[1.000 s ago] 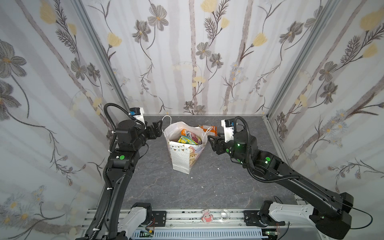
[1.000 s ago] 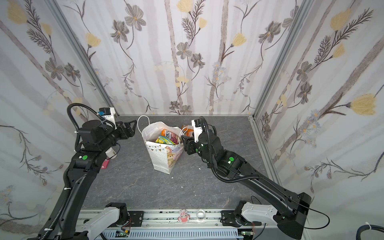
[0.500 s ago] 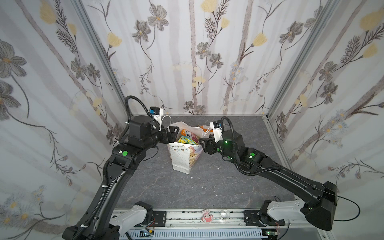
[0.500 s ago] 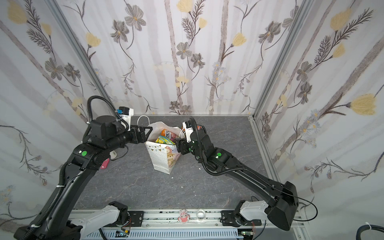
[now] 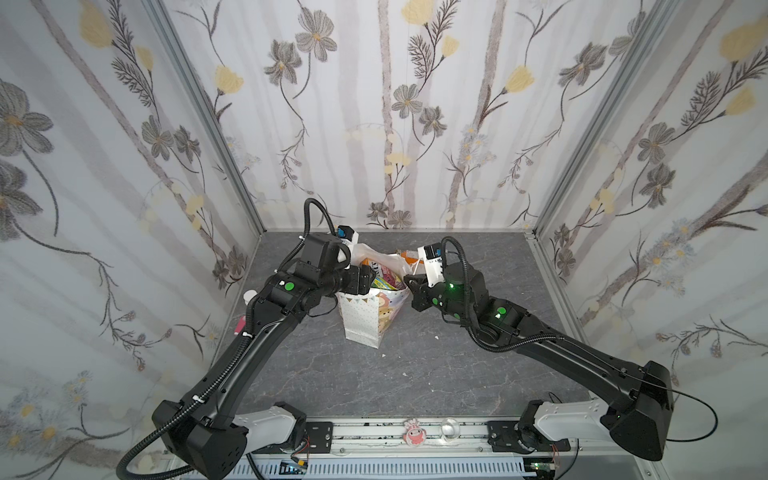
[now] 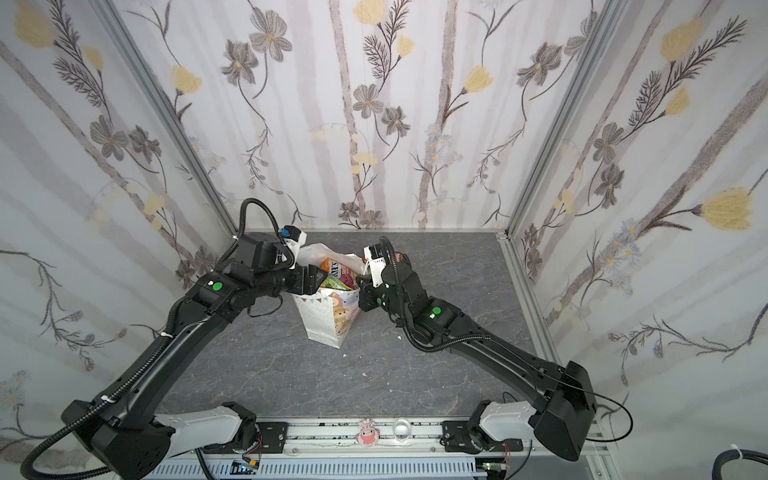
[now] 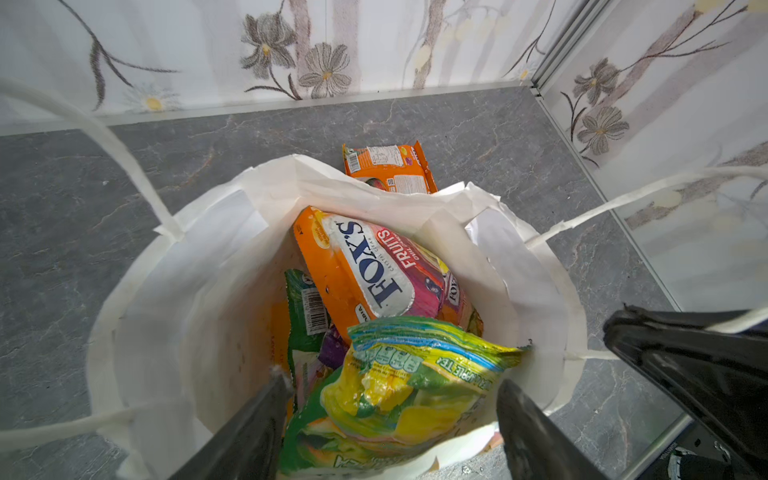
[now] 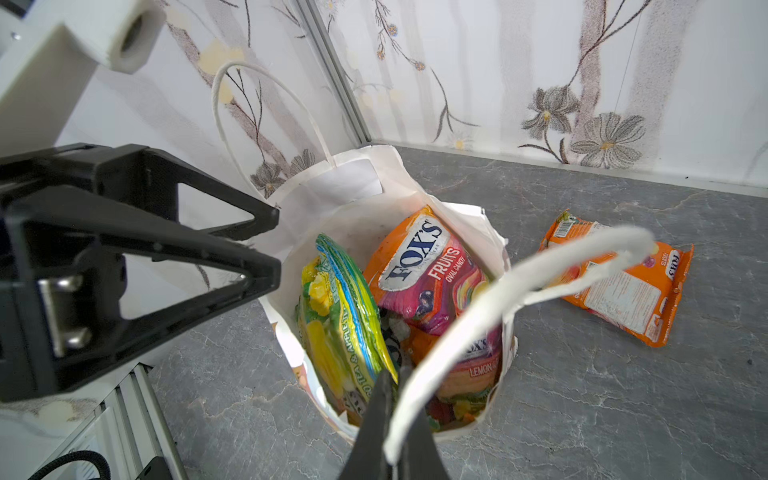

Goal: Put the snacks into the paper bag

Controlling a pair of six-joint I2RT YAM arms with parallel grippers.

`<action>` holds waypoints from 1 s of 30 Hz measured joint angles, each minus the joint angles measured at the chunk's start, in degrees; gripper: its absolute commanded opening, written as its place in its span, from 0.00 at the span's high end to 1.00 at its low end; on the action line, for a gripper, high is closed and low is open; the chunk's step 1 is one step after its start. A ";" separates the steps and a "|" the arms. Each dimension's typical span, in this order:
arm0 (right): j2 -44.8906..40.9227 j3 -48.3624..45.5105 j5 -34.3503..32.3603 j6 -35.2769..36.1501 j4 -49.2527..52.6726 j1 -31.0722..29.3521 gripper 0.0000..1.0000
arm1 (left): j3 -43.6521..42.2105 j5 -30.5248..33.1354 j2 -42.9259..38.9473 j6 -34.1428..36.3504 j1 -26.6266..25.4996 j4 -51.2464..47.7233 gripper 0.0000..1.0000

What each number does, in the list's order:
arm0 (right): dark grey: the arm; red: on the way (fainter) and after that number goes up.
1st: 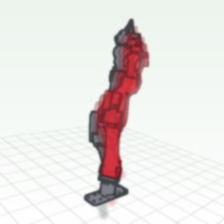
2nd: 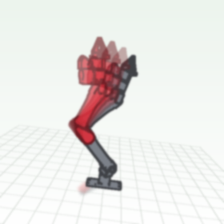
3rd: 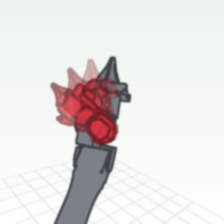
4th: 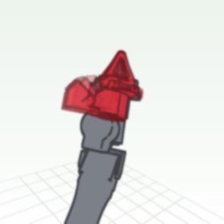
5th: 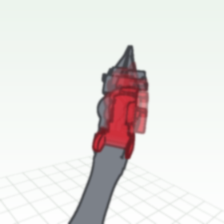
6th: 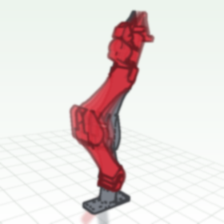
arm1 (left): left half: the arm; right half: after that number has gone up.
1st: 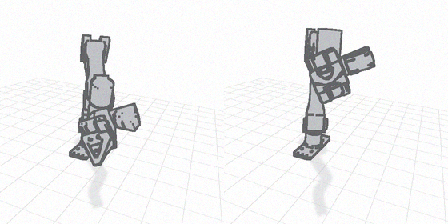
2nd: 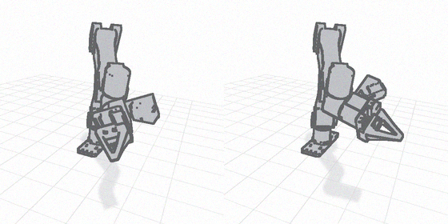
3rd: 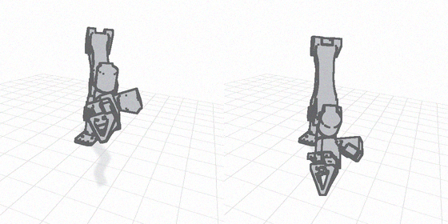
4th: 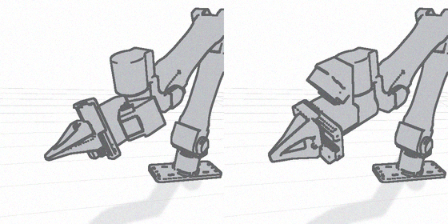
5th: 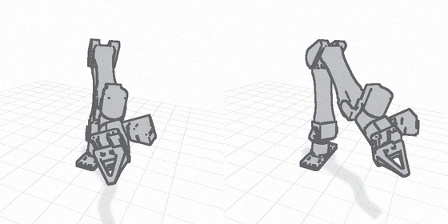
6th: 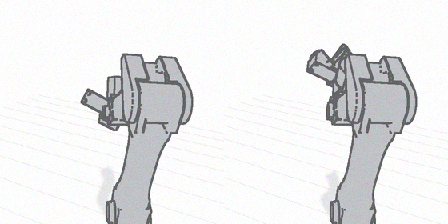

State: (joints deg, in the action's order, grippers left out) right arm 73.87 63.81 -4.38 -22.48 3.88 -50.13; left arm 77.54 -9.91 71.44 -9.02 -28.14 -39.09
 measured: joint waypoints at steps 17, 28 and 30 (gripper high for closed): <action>-0.15 -0.24 1.09 -1.03 -0.22 0.00 1.00 | 1.11 -0.83 3.17 0.48 -1.66 0.46 0.46; -0.15 -0.24 1.25 -1.03 -0.20 0.04 1.00 | 6.32 -0.57 10.36 2.32 -1.66 -1.64 0.50; -0.15 -0.24 1.25 -1.03 -0.20 0.04 1.00 | 6.99 -0.15 10.82 2.73 -1.66 -2.08 0.49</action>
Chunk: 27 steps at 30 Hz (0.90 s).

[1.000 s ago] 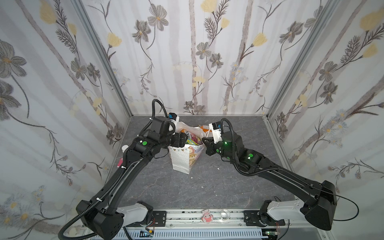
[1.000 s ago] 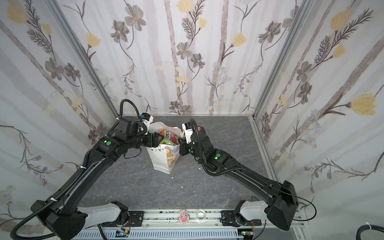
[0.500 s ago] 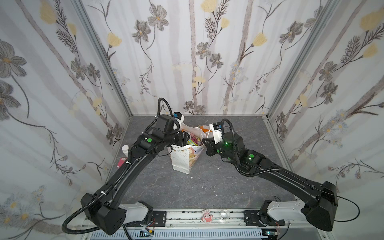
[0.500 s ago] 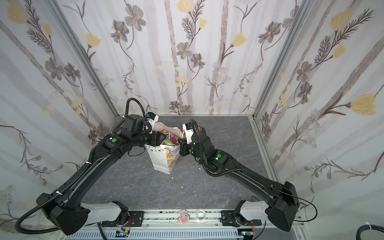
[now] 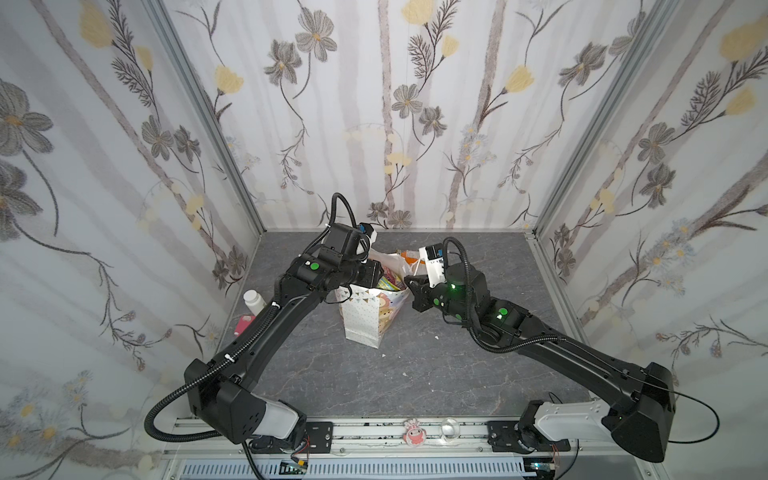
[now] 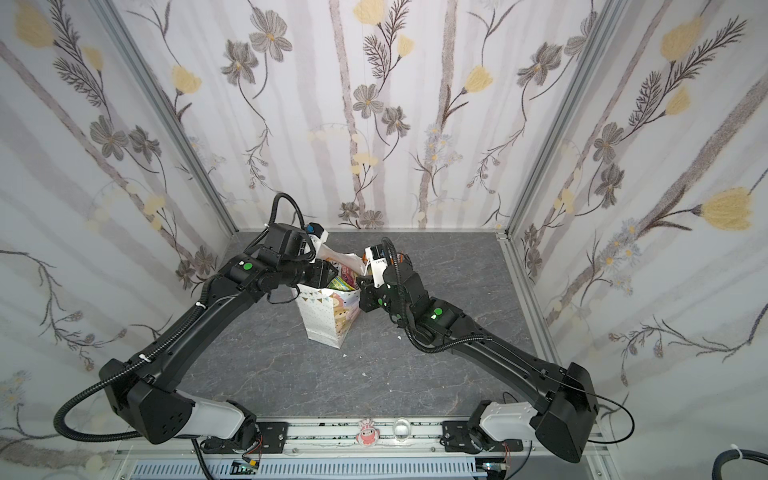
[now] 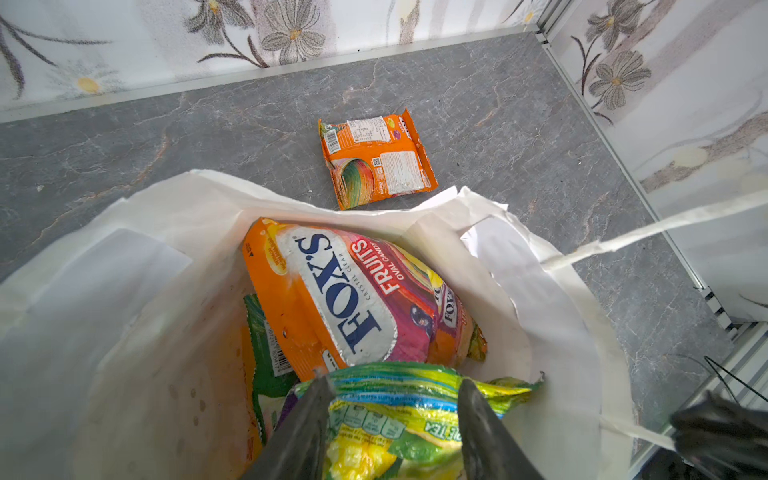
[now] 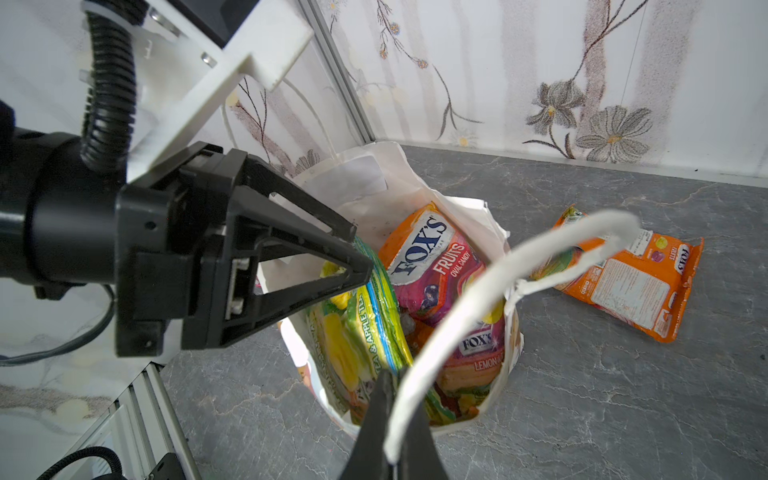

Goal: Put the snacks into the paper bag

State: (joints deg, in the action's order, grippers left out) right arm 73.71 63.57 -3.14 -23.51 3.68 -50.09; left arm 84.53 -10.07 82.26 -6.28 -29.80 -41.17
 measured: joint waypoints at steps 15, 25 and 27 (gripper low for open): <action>0.02 0.00 0.00 0.00 0.00 0.00 1.00 | 0.48 0.35 5.07 1.51 -0.37 -1.03 0.55; 0.24 0.07 0.09 0.00 -0.07 0.02 0.93 | 3.13 1.07 7.89 1.64 -0.66 -2.05 0.49; 0.39 0.28 0.24 0.00 -0.07 0.00 0.92 | 4.00 1.55 7.19 1.75 -0.66 -2.62 0.40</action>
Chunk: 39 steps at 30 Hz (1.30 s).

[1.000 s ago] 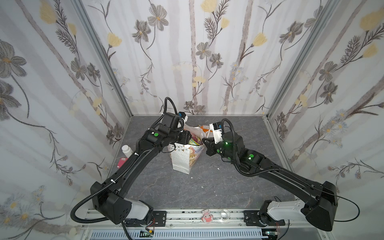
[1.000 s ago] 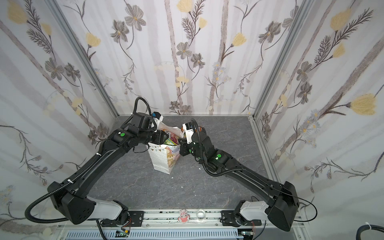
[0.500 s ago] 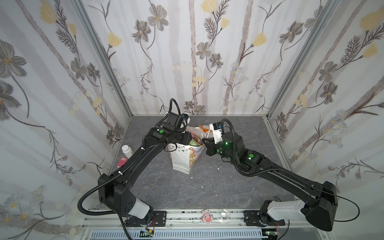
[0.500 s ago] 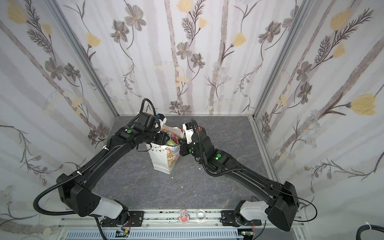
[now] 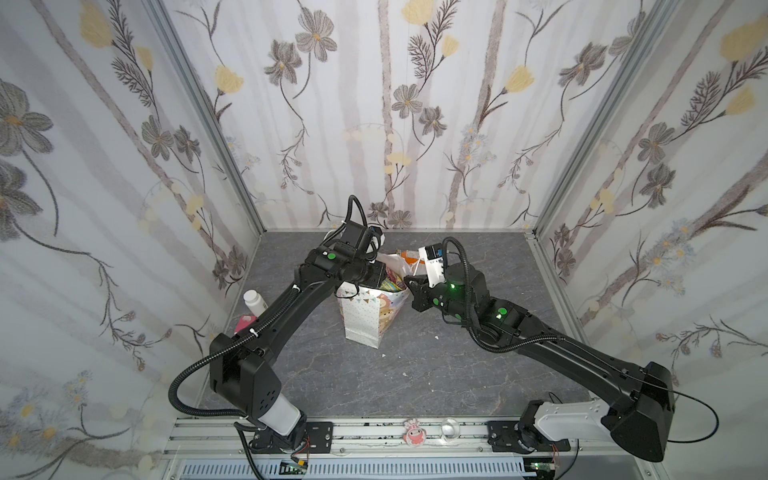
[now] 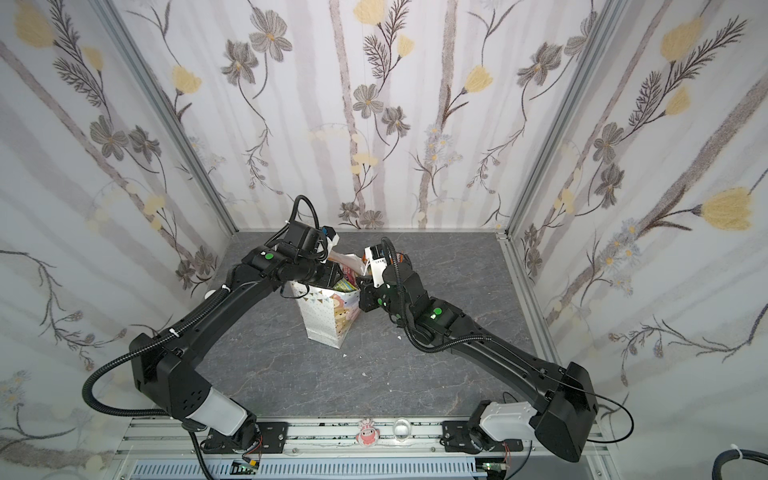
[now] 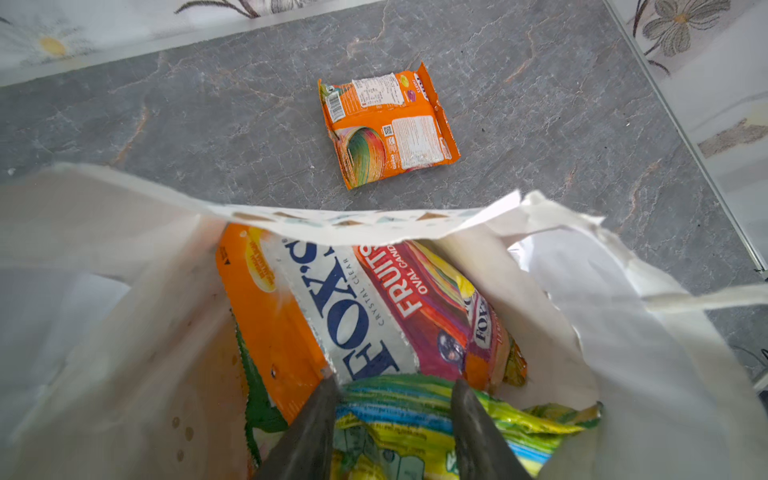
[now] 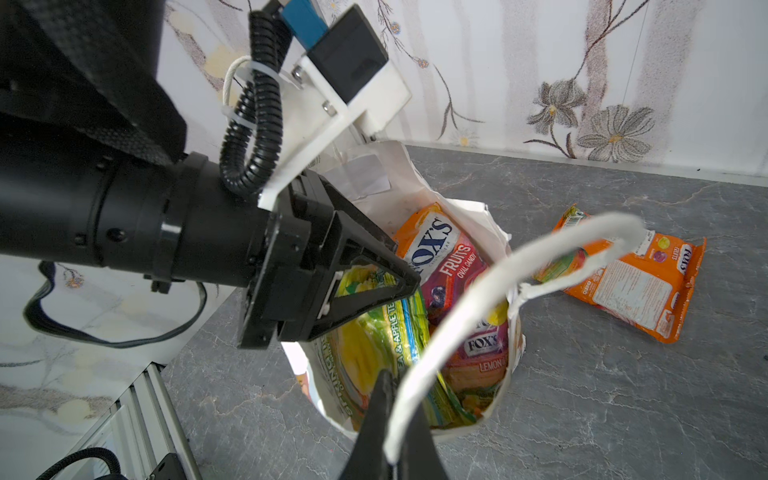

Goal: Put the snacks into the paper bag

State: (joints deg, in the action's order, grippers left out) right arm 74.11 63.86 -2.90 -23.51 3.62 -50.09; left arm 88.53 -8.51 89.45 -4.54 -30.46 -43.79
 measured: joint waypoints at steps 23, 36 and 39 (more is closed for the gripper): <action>-12.98 -4.52 -4.17 0.02 -0.22 1.14 0.48 | -10.99 1.51 -26.08 -4.70 23.45 9.05 0.06; -20.65 -12.66 -4.46 -1.62 0.98 14.32 0.46 | -26.86 -9.77 -28.35 -7.52 29.70 24.70 0.06; -19.93 -14.08 -2.80 -2.58 0.94 17.84 0.45 | -29.11 -10.64 -28.85 -7.67 29.70 27.50 0.06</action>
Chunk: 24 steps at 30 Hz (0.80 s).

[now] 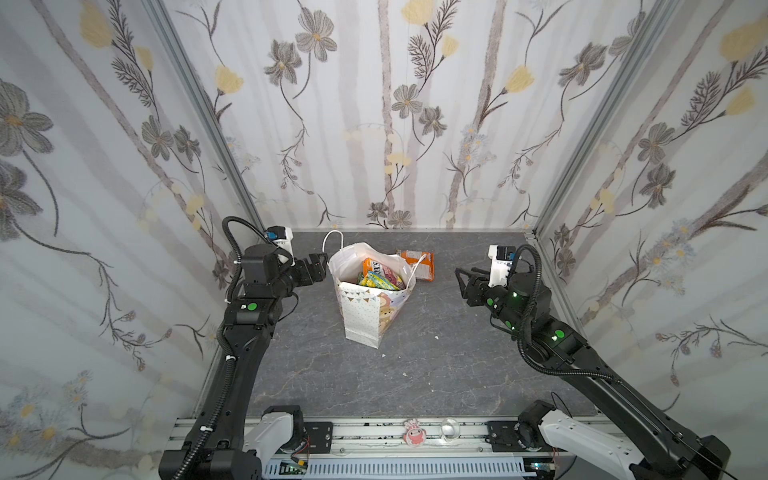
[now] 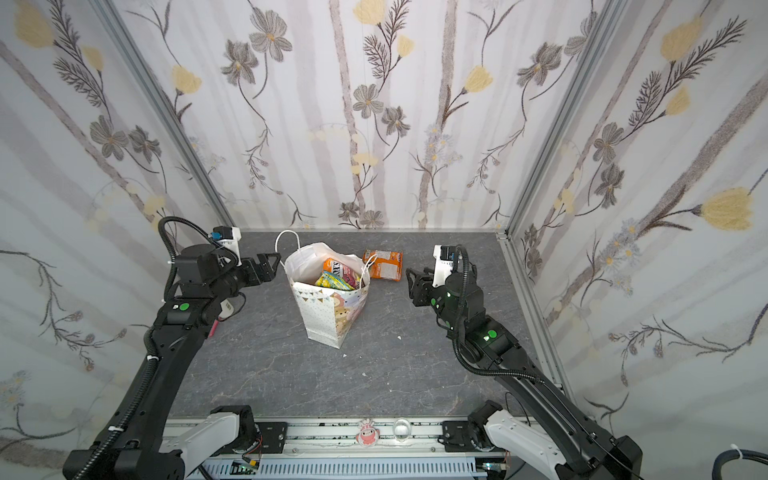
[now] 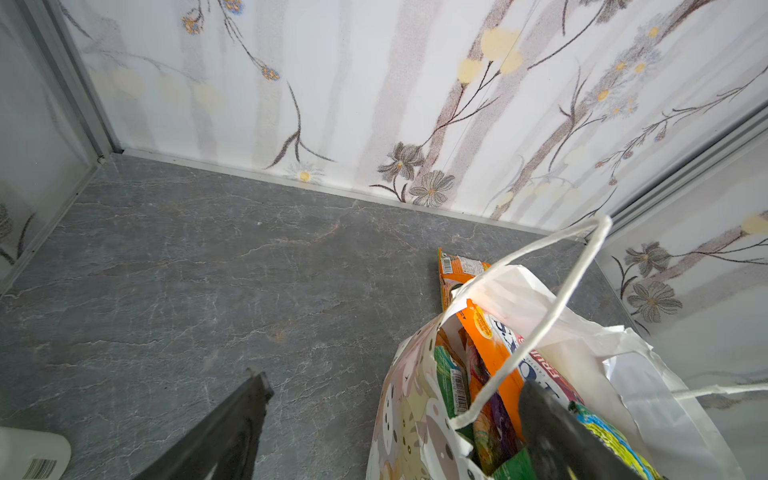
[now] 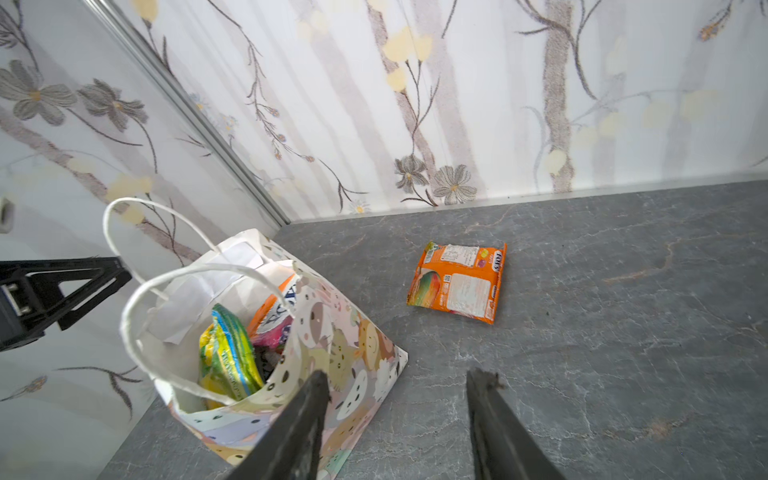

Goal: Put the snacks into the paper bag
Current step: 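Withdraw the left gripper while right gripper moves toward the orange pack, then lower the right gripper onto the orange Fox's Fruits pack and close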

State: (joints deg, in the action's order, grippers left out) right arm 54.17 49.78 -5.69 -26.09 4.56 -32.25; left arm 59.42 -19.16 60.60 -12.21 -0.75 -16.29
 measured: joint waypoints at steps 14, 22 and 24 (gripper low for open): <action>20.35 -3.45 7.48 -2.34 -3.43 9.53 0.42 | -4.39 -4.00 -0.15 -2.21 0.00 6.23 0.09; 33.77 3.34 13.64 -2.08 -8.83 14.45 0.47 | -4.81 -4.44 -0.33 -2.80 0.04 7.08 0.10; 39.23 8.07 16.06 -1.09 -8.63 16.26 0.50 | -4.81 -4.52 -0.33 -2.80 0.07 7.10 0.10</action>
State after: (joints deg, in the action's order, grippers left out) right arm 93.41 57.84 10.37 -27.18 -4.08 -15.99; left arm 54.61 -23.68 60.27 -15.00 -0.69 -9.19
